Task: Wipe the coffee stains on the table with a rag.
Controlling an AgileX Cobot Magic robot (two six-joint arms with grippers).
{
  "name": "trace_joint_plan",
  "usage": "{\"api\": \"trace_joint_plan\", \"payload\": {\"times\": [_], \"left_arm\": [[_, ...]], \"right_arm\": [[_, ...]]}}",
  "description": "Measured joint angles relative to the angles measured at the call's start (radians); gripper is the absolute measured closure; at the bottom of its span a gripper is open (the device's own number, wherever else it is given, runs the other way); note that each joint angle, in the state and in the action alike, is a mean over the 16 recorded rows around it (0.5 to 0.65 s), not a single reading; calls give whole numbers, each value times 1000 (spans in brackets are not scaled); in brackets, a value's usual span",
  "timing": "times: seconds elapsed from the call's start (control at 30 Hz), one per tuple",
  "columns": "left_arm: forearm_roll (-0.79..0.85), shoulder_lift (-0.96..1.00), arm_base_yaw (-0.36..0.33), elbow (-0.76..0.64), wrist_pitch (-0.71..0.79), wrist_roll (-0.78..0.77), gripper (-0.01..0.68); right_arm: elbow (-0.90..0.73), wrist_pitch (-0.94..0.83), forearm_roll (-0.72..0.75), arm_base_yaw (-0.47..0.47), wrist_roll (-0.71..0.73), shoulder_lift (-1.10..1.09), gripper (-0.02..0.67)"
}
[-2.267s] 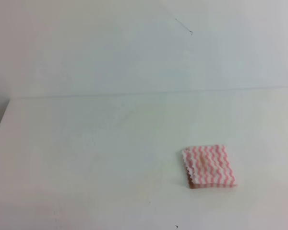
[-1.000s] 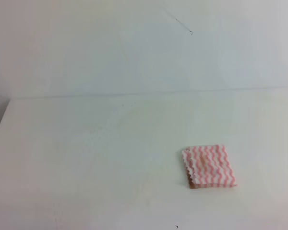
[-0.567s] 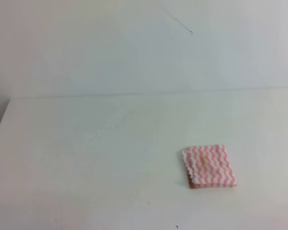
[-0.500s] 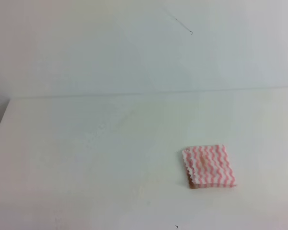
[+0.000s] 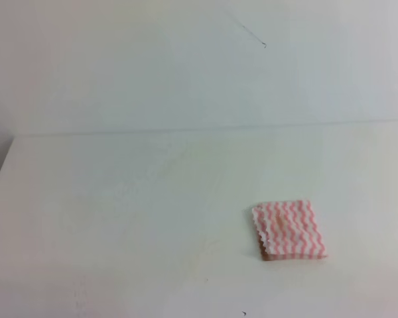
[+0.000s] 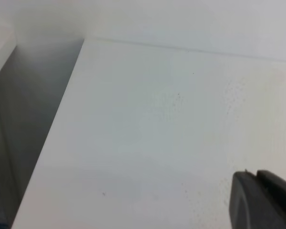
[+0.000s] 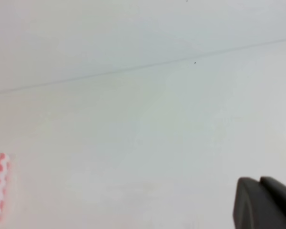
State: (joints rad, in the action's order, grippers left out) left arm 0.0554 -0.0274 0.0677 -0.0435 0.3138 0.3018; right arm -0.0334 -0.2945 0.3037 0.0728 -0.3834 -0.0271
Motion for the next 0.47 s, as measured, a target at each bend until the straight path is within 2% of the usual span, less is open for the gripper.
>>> {"api": "trace_joint_plan", "payload": {"times": [0.47], "left_arm": [[0, 0, 0, 0, 2, 0, 675]], "right_arm": [[0, -10, 6, 0, 13, 0, 653]]}}
